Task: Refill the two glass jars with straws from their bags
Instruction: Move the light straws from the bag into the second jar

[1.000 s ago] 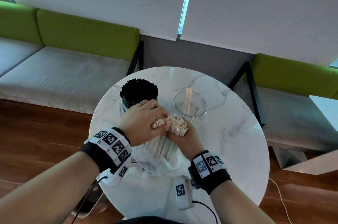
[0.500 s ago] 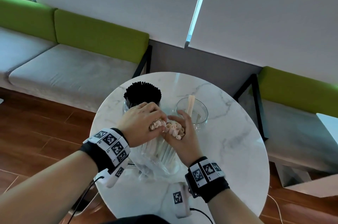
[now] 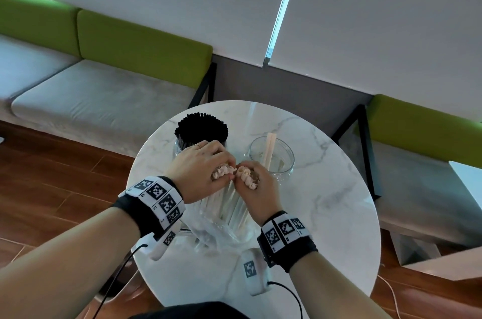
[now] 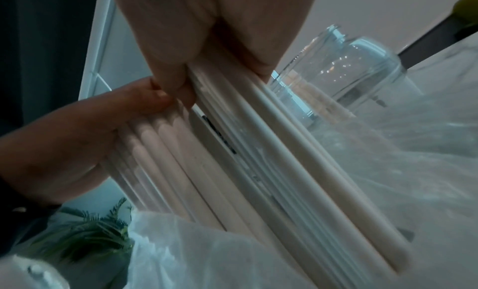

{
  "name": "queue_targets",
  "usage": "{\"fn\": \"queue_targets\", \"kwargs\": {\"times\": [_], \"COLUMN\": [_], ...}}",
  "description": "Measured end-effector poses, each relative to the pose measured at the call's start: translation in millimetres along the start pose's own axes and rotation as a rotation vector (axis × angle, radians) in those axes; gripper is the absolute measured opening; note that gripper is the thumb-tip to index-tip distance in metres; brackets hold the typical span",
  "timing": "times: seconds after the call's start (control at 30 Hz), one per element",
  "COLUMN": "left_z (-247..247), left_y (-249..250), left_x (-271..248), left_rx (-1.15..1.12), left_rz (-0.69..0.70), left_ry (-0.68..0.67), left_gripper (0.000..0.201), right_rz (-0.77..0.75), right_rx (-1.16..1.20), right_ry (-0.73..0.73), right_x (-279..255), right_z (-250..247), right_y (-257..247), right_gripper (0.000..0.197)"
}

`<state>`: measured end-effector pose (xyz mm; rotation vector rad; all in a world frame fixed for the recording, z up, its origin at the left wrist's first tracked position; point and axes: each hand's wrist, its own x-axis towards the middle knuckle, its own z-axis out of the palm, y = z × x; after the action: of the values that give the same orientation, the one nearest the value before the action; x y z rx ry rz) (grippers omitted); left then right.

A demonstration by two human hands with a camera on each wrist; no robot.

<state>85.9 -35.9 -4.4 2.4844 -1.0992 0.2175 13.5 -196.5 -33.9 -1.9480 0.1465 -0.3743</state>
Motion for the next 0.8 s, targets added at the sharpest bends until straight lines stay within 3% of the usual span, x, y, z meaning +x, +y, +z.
{"fn": "queue_targets", "kwargs": {"times": [0.1,0.33,0.5,0.63,0.8], "left_z": [-0.5,-0.3,-0.6,0.1,1.0], "left_y": [0.0,-1.9,-1.8,-0.4,0.8], "left_x": [0.1,1.2,2.0,2.4,2.7], "left_rx": [-0.007,-0.025,-0.010,0.004,0.017], "left_rz": [-0.015,-0.014,-0.019,-0.033,-0.048], "left_ry": [-0.017,-0.020,-0.035,-0.015,-0.006], "left_gripper": [0.031,0.028,0.032,0.029,0.028], "right_rz": [0.033,-0.095,-0.167,-0.268,-0.243], "right_rx": [0.116,0.275,0.364,0.350,0.242], "right_ry": [0.039,0.136,0.275,0.369,0.320], "right_x": [5.7,33.8,53.5,70.7,84.9], "right_z": [-16.4,-91.3,-128.8,-134.4,-113.7], "right_y": [-8.8,-62.2,-94.2,-100.8,-80.2], "right_gripper": [0.022,0.012,0.020,0.019,0.022]}}
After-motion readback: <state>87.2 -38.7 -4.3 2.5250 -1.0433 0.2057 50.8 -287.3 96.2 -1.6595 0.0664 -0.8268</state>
